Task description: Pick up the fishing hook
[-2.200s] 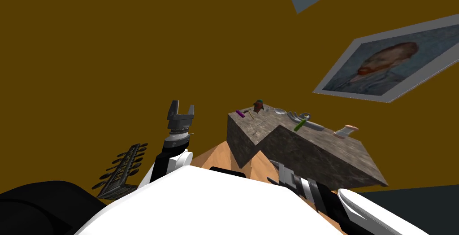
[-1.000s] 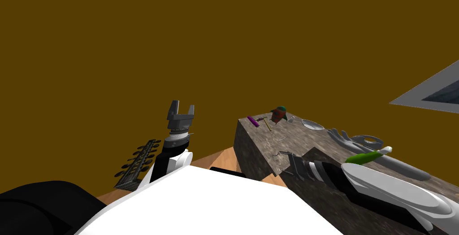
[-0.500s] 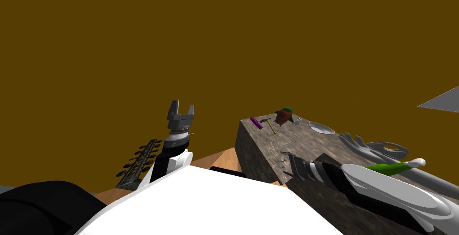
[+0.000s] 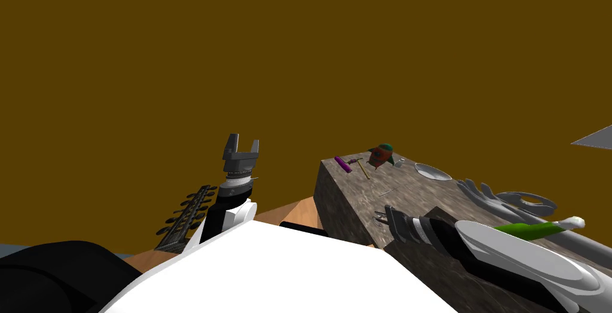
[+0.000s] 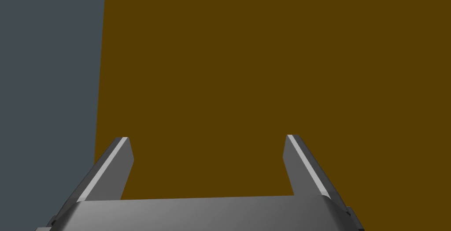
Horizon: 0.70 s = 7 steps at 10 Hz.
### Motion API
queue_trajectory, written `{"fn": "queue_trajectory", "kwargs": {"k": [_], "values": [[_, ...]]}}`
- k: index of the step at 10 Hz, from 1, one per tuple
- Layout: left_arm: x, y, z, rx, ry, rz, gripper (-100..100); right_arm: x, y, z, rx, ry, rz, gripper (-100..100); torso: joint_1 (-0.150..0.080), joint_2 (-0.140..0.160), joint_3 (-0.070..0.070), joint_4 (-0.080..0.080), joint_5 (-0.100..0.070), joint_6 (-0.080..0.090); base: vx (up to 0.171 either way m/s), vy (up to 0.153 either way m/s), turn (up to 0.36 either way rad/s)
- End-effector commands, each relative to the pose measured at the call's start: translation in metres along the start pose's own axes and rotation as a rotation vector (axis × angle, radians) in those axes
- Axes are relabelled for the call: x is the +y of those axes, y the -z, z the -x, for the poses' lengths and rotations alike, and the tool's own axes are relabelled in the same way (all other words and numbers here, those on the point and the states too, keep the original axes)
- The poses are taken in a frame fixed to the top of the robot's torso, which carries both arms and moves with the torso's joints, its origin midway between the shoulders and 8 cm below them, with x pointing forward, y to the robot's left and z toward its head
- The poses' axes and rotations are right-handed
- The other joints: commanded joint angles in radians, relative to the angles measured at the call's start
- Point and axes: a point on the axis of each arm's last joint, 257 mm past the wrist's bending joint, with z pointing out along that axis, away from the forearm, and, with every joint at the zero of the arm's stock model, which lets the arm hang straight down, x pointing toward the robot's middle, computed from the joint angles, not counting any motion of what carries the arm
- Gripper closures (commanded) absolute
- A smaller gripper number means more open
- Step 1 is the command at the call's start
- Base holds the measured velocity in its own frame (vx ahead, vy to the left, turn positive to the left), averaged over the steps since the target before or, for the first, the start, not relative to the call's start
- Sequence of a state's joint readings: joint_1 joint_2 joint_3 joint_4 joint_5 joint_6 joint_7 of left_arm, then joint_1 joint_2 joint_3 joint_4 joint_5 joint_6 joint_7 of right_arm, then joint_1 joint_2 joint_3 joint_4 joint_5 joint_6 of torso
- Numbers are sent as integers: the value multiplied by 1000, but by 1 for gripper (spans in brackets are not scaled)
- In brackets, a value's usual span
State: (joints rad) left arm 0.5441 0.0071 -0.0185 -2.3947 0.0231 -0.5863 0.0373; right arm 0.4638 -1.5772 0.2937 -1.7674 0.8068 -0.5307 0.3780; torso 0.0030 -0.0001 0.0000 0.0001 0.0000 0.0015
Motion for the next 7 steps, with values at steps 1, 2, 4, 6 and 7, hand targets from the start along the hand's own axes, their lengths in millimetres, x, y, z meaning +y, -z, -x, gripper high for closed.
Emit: {"fn": "queue_trajectory", "kwargs": {"k": [1,2,4,6,7], "values": [[0,0,0,0,0,0,0,0,0,0,0,0,0,100,0,0,0,0,0,0,0,0,0],[0,0,0,0,0,0,0,0,0,0,0,-1,1,100,0,0,0,0,0,0,0,0,0],[0,0,0,0,0,0,0,-4,5,6,0,11,7,100,0,0,0,0,0,0,-10,-6,-43],[0,0,0,0,0,0,0,-6,6,7,-1,13,9,100,-2,3,2,1,0,1,-26,-18,-81],[0,0,0,0,0,0,0,-6,6,8,-1,12,10,0,-1,2,2,1,0,0,0,0,0]]}}
